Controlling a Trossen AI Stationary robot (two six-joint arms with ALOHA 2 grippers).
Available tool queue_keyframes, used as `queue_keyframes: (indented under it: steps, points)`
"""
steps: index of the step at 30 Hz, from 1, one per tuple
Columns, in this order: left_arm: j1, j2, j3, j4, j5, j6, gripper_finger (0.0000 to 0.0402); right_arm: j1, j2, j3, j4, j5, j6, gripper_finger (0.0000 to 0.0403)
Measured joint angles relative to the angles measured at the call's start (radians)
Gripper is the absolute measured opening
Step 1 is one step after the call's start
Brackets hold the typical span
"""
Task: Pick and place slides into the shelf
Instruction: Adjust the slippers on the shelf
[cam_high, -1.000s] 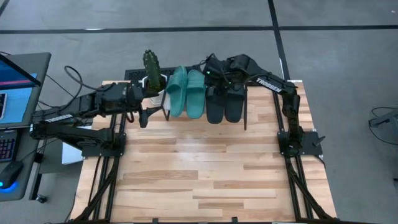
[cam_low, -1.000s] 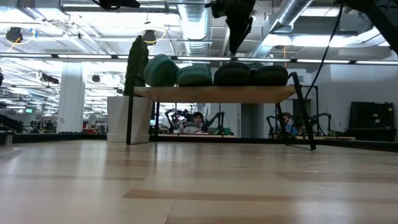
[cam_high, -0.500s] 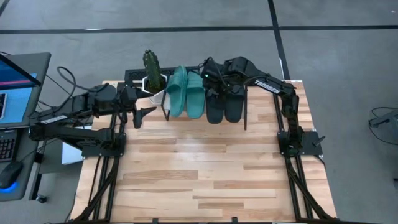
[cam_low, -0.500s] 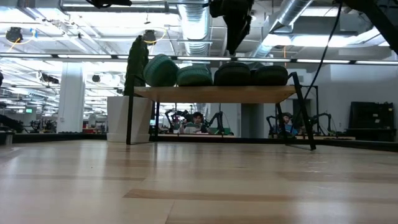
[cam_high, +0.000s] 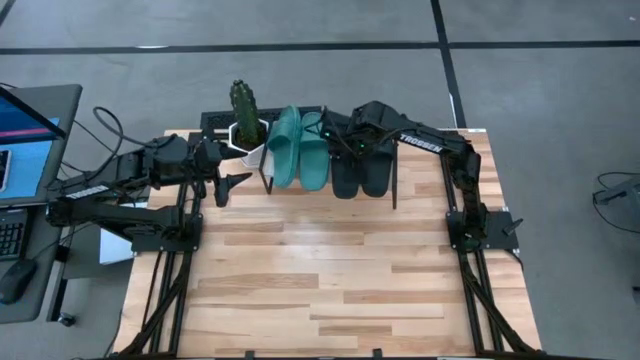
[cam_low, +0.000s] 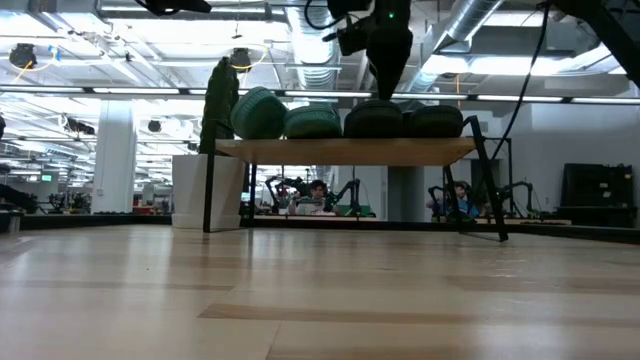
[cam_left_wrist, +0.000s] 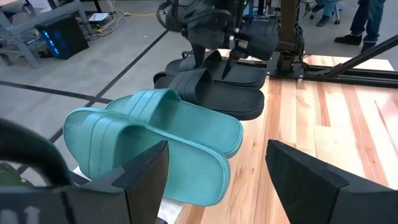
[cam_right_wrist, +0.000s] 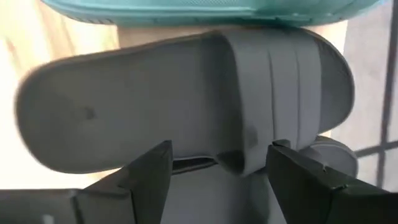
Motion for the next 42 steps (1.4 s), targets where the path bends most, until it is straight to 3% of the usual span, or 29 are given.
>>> queue_keyframes:
  steps: [7,16,20,29,42]
  points:
    - [0.0,0.0,0.0,0.0,0.0,-0.005,0.0256,-0.01,0.0,-0.011,0.004,0.097,0.0,0.0244]
    - [0.0,0.0,0.0,0.0,0.001,-0.005,0.0256,-0.055,0.0,-0.011,0.018,0.085,0.017,0.0232]
    - [0.0,0.0,0.0,0.0,0.001,-0.005,0.0256,-0.064,0.0,-0.011,0.013,0.061,0.036,0.0189]
    - [0.0,0.0,0.0,0.0,0.001,-0.011,0.0256,-0.054,0.0,-0.011,0.003,-0.007,0.035,0.0018]
    - [0.0,0.0,0.0,-0.006,0.002,-0.02,0.0256,-0.042,-0.001,-0.01,0.002,0.043,0.087,0.0001]
